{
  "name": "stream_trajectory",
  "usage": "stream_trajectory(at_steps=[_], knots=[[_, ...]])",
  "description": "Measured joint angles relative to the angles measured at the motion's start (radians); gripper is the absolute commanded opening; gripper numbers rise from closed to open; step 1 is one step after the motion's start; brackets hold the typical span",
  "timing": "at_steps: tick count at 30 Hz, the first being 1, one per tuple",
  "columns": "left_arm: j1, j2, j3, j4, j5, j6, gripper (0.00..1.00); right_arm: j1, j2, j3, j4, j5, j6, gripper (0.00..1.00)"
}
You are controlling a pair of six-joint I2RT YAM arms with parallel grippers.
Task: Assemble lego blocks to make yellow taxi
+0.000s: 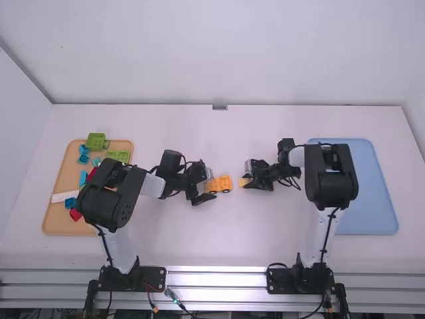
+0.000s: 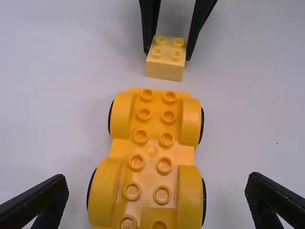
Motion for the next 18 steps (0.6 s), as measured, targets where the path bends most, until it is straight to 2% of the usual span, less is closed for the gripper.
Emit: stream_trajectory(at_steps=[4,7,11,12,14,18], knots=[[0.000,0.000,0.000,0.000,0.000,0.037,0.99,0.000,0.000,0.001,-0.001,-0.003,0.007,0.18],[0.000,0.008,0.008,0.003,0.001,0.061,0.99,0.000,0.000,0.015,-0.016,0.001,0.044,0.17],[0.000,0.048,0.039,0.010,0.008,0.077,1.00,0.000,0.000,0.091,-0.153,0.005,0.073,0.17],[0.000,0.060,0.048,0.008,0.011,0.078,0.95,0.000,0.000,0.114,-0.194,0.003,0.068,0.18],[0.000,0.070,0.056,0.004,0.013,0.080,0.91,0.000,0.000,0.138,-0.249,0.001,0.050,0.18],[-0.007,0.076,0.062,-0.017,0.018,0.115,0.83,0.000,0.000,0.199,-0.391,-0.009,-0.031,0.25]])
